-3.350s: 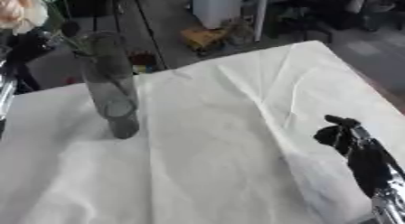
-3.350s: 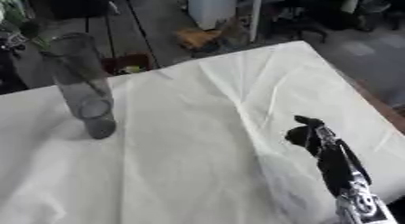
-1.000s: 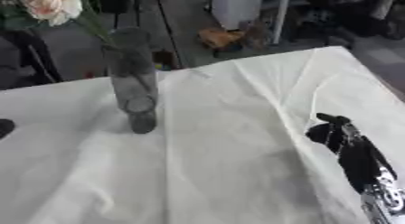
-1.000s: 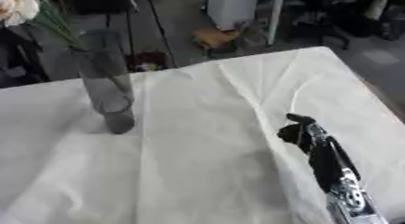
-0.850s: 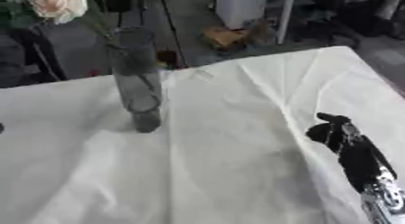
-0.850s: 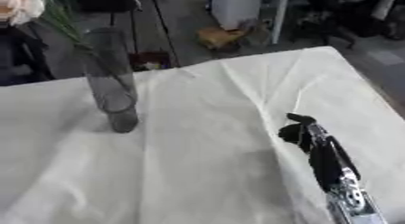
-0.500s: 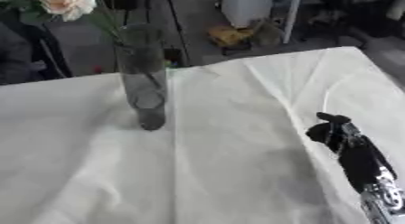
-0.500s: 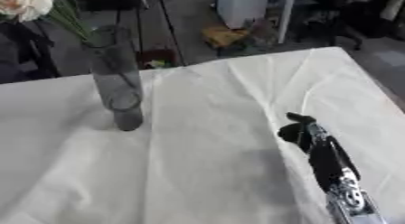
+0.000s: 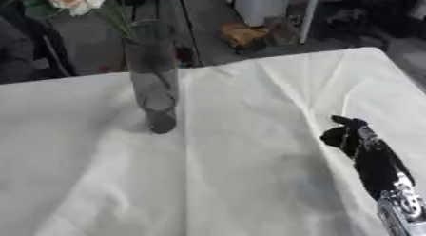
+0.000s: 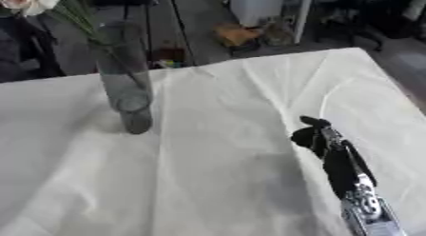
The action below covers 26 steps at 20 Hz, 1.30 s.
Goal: Arrange flowers into the vase.
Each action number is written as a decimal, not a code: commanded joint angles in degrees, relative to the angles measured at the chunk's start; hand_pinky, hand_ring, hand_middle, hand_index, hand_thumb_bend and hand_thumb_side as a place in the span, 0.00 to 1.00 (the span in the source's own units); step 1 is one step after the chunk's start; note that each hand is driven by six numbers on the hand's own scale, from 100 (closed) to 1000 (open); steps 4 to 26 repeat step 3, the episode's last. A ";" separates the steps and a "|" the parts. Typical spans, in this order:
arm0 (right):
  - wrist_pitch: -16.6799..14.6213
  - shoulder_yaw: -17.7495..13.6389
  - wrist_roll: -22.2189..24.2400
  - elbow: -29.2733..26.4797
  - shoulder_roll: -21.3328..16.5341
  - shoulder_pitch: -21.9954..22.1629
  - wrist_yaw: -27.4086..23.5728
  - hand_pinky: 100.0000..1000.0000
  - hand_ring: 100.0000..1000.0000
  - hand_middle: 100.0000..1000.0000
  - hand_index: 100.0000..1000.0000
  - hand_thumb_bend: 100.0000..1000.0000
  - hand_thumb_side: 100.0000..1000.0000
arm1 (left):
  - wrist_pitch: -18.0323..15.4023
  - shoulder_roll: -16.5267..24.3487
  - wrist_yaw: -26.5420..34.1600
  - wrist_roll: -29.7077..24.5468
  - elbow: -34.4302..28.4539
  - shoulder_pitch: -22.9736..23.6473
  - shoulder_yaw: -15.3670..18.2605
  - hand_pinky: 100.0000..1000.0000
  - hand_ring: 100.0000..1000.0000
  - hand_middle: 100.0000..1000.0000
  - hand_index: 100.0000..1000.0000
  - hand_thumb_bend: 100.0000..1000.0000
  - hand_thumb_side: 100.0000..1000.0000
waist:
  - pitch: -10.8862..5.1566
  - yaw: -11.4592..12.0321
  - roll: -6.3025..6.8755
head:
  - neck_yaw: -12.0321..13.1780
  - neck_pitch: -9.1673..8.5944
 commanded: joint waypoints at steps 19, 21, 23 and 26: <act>0.04 -0.06 0.15 -1.33 -0.84 -0.43 -0.10 0.78 0.67 0.56 0.85 0.00 1.00 | -0.82 0.42 1.30 1.23 -1.31 -0.24 0.47 0.45 0.45 0.41 0.66 0.91 0.56 | -0.46 0.58 -0.24 | 0.37 0.54; 0.04 -0.06 0.15 -1.33 -0.84 -0.43 -0.10 0.78 0.67 0.56 0.85 0.00 1.00 | -0.82 0.42 1.30 1.23 -1.31 -0.24 0.47 0.45 0.45 0.41 0.66 0.91 0.56 | -0.46 0.58 -0.24 | 0.37 0.54; 0.04 -0.06 0.15 -1.33 -0.84 -0.43 -0.10 0.78 0.67 0.56 0.85 0.00 1.00 | -0.82 0.42 1.30 1.23 -1.31 -0.24 0.47 0.45 0.45 0.41 0.66 0.91 0.56 | -0.46 0.58 -0.24 | 0.37 0.54; 0.04 -0.06 0.15 -1.33 -0.84 -0.43 -0.10 0.78 0.67 0.56 0.85 0.00 1.00 | -0.82 0.42 1.30 1.23 -1.31 -0.24 0.47 0.45 0.45 0.41 0.66 0.91 0.56 | -0.46 0.58 -0.24 | 0.37 0.54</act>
